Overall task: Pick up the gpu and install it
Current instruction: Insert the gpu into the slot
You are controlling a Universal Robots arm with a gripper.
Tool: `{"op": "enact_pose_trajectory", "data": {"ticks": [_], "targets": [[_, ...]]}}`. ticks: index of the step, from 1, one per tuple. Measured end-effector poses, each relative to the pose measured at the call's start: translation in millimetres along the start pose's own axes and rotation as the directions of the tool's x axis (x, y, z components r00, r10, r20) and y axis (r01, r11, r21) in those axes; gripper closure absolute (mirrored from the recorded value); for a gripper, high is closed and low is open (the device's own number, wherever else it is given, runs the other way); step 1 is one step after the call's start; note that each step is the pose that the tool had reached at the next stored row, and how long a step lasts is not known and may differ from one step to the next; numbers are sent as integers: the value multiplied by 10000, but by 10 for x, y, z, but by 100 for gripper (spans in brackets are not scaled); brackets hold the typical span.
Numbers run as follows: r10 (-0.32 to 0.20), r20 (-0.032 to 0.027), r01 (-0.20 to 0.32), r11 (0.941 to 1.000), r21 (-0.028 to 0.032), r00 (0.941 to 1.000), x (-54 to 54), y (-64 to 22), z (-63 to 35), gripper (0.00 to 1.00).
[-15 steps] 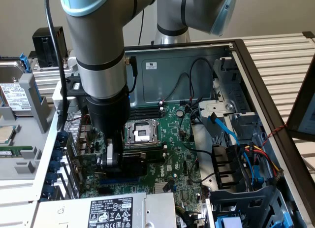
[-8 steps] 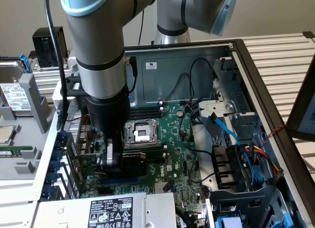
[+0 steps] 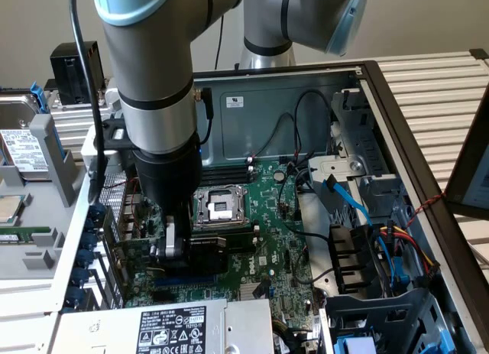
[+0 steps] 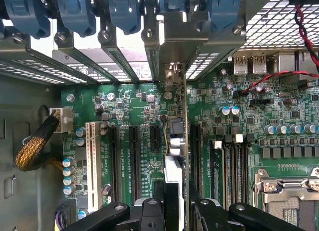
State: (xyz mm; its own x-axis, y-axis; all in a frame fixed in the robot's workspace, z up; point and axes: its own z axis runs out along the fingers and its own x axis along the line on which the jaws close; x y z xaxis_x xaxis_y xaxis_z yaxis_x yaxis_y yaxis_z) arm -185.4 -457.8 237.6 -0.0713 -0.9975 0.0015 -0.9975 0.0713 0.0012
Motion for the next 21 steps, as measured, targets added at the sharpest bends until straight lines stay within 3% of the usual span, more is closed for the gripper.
{"op": "enact_pose_trajectory", "data": {"ticks": [21], "targets": [[-24, 1, 24, 10000, 9, 10000, 7, 7, 1, 72]]}}
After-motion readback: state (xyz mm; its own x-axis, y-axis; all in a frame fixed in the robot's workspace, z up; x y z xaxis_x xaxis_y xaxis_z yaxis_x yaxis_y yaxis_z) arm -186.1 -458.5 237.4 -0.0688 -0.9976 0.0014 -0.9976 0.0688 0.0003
